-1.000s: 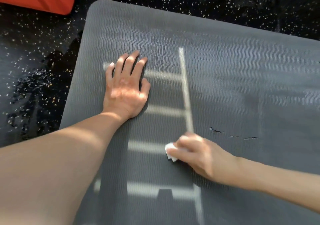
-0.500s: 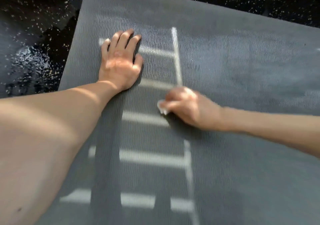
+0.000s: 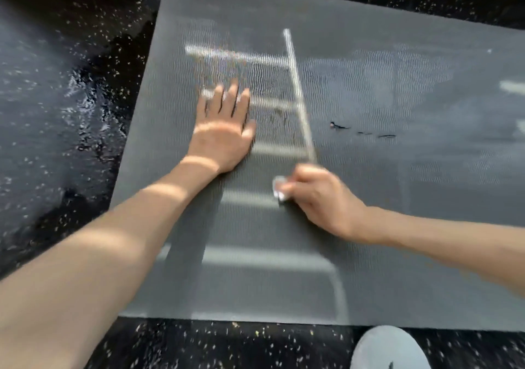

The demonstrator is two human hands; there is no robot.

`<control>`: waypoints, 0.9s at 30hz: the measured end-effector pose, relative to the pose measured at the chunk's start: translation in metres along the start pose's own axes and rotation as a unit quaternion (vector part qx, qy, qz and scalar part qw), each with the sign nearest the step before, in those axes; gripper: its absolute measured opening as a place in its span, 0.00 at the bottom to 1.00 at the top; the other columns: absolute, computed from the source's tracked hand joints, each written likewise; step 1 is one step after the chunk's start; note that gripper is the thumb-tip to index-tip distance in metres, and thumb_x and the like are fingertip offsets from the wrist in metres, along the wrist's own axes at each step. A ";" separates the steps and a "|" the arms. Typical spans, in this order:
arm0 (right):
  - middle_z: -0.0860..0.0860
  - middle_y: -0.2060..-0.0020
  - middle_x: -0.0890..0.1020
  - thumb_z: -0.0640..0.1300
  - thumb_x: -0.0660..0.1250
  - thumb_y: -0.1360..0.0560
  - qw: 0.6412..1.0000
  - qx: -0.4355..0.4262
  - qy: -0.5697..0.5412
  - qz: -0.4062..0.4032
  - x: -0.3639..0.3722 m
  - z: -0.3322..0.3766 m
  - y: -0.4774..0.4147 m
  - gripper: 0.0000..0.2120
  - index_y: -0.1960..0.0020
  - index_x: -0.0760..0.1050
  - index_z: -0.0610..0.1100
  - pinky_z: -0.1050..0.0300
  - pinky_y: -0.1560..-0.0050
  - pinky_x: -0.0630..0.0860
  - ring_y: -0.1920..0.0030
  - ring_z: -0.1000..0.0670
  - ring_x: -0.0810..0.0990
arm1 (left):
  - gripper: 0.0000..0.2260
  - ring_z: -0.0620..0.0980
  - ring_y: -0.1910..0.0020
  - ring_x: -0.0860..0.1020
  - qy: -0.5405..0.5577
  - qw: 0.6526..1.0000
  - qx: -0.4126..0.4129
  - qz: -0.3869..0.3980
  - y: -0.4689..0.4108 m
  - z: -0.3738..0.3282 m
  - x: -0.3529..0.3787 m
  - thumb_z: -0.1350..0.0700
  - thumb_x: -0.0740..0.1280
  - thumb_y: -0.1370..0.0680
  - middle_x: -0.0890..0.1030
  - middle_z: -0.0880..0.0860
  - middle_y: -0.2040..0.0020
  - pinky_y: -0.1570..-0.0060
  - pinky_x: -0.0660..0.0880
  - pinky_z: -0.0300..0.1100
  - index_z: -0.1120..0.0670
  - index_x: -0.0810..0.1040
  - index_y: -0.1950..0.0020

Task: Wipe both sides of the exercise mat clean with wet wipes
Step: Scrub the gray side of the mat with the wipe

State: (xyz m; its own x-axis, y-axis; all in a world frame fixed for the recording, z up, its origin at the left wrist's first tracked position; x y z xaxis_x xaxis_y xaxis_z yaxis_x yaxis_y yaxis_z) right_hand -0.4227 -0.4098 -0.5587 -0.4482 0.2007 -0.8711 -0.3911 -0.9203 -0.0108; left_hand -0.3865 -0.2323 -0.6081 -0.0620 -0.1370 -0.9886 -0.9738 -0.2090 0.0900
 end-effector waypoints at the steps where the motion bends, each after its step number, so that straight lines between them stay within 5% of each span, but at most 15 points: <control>1: 0.45 0.60 0.75 0.33 0.62 0.24 0.999 -0.028 -0.014 0.040 0.004 0.013 0.013 0.10 0.48 0.81 0.40 0.56 0.62 0.71 0.62 0.45 0.74 | 0.28 0.59 0.21 0.52 -0.005 1.000 0.012 0.010 0.022 -0.005 0.005 0.45 0.49 0.18 0.51 0.57 0.19 0.26 0.49 0.57 0.54 0.53 0.19; 6: 0.40 0.53 0.76 0.32 0.59 0.24 0.987 0.150 0.057 -0.029 -0.008 -0.022 -0.002 0.15 0.43 0.80 0.38 0.53 0.55 0.70 0.53 0.39 0.75 | 0.29 0.60 0.24 0.62 -0.003 1.000 0.023 -0.013 0.102 -0.014 0.013 0.45 0.49 0.20 0.62 0.57 0.22 0.28 0.55 0.57 0.56 0.63 0.22; 11: 0.48 0.60 0.73 0.28 0.65 0.28 0.998 -0.033 -0.001 0.052 0.031 0.063 0.062 0.11 0.51 0.80 0.39 0.57 0.61 0.71 0.63 0.47 0.71 | 0.25 0.61 0.25 0.64 -0.005 0.998 0.049 -0.033 0.145 -0.024 0.013 0.49 0.51 0.18 0.63 0.58 0.22 0.30 0.61 0.57 0.58 0.65 0.23; 16: 0.45 0.61 0.76 0.30 0.64 0.26 0.998 0.067 -0.001 -0.021 0.022 0.030 0.055 0.11 0.49 0.80 0.40 0.54 0.61 0.74 0.61 0.46 0.74 | 0.25 0.61 0.25 0.64 0.007 0.998 0.044 -0.036 0.143 -0.025 0.011 0.49 0.52 0.19 0.64 0.58 0.23 0.30 0.61 0.58 0.58 0.66 0.24; 20: 0.50 0.61 0.71 0.34 0.60 0.24 0.991 -0.060 -0.035 0.118 0.051 0.088 0.106 0.09 0.50 0.77 0.43 0.63 0.64 0.66 0.61 0.55 0.63 | 0.26 0.61 0.25 0.64 0.010 0.999 0.038 -0.028 0.146 -0.026 0.010 0.49 0.51 0.19 0.64 0.58 0.23 0.30 0.61 0.58 0.59 0.66 0.24; 24: 0.48 0.61 0.74 0.37 0.61 0.24 1.000 -0.019 -0.014 0.012 0.030 0.054 0.084 0.09 0.50 0.80 0.42 0.59 0.66 0.71 0.62 0.51 0.71 | 0.26 0.61 0.25 0.63 0.001 0.999 0.035 -0.032 0.146 -0.026 0.009 0.49 0.51 0.19 0.63 0.58 0.23 0.30 0.60 0.58 0.58 0.65 0.23; 27: 0.53 0.59 0.71 0.35 0.61 0.25 0.988 -0.106 0.018 0.106 0.051 0.083 0.112 0.11 0.53 0.78 0.46 0.64 0.62 0.68 0.61 0.56 0.62 | 0.26 0.61 0.25 0.63 0.007 0.999 0.037 -0.033 0.147 -0.026 0.010 0.49 0.52 0.18 0.64 0.58 0.23 0.30 0.60 0.58 0.58 0.65 0.23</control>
State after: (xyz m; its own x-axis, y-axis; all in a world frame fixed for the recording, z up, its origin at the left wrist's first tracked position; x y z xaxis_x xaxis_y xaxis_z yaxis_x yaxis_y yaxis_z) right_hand -0.5560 -0.4746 -0.5632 -0.4720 -0.0132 -0.8815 -0.1117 -0.9909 0.0746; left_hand -0.5241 -0.2892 -0.6015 0.0055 -0.1383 -0.9904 -0.9891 -0.1464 0.0150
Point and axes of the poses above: each hand's wrist, its own y-axis away from the middle knuckle, its own x-axis out of the palm, z = x × y, the point moved 7 cm from there along -y, towards the middle knuckle
